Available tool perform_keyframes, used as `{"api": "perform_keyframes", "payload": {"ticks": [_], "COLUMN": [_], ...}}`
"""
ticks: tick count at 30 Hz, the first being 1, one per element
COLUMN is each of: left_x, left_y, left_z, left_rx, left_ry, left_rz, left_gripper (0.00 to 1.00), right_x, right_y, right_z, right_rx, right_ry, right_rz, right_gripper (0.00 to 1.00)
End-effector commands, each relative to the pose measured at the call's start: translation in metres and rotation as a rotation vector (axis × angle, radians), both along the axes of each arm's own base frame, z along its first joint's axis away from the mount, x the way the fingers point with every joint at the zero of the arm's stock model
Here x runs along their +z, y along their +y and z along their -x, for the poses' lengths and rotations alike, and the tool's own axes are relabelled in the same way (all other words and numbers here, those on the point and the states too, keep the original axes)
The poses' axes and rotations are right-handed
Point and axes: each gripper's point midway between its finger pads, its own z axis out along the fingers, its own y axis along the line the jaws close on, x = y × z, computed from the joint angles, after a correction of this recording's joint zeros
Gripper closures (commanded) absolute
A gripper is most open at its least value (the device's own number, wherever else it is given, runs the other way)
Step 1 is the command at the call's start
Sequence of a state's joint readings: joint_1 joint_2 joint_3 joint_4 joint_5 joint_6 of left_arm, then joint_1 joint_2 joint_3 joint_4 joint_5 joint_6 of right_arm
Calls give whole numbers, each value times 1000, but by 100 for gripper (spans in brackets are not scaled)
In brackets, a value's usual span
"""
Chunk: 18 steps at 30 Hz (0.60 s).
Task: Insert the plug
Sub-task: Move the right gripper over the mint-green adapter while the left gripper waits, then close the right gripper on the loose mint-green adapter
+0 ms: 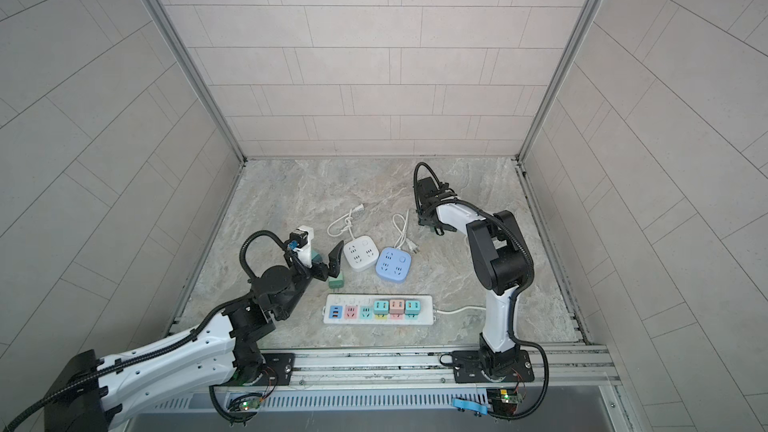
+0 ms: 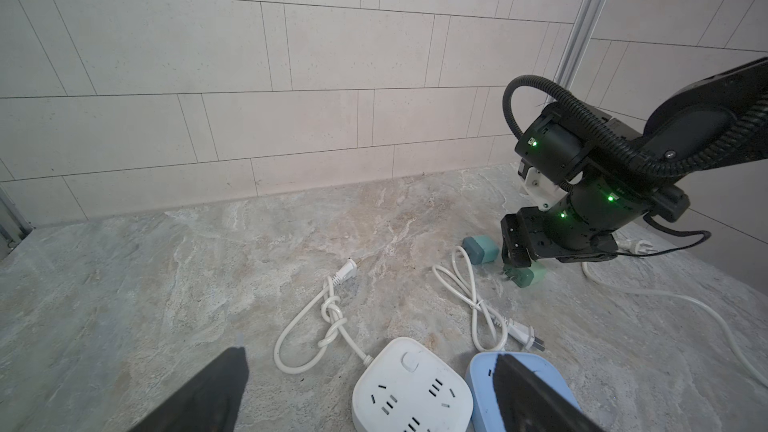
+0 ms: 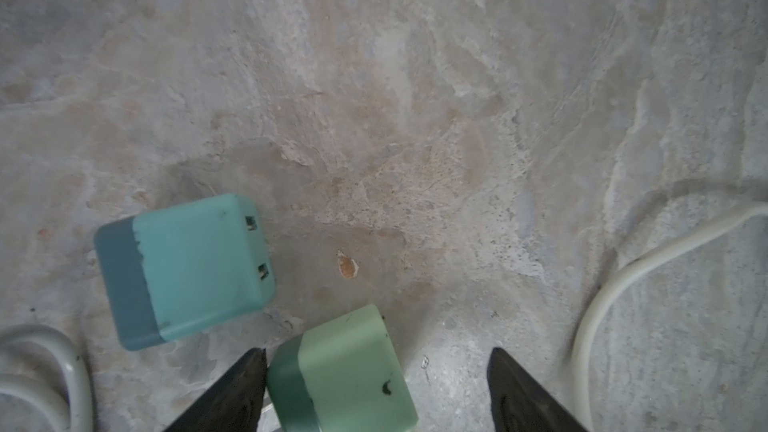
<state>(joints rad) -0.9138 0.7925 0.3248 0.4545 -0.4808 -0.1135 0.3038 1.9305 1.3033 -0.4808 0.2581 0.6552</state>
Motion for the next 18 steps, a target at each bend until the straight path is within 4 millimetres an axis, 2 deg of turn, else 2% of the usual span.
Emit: {"api": "perform_keyframes", "payload": {"ticks": [1, 4, 9, 18], "left_x": [-4, 3, 3, 3], "left_y": [6, 9, 12, 12], "left_z": [0, 1, 2, 2], "left_rx": [22, 26, 31, 34], "left_ry": [4, -14, -18, -20], "left_rz": [-12, 0, 4, -5], "left_gripper": [0, 0, 0, 0], "right_x": [1, -3, -10, -10], "right_y": [-7, -6, -7, -10], "right_z": [4, 4, 12, 30], "right_rx": [-11, -2, -4, -6], "right_ry": [13, 22, 31, 9], "right_rz": [43, 40, 35, 10], "right_gripper": [15, 15, 15, 15]}}
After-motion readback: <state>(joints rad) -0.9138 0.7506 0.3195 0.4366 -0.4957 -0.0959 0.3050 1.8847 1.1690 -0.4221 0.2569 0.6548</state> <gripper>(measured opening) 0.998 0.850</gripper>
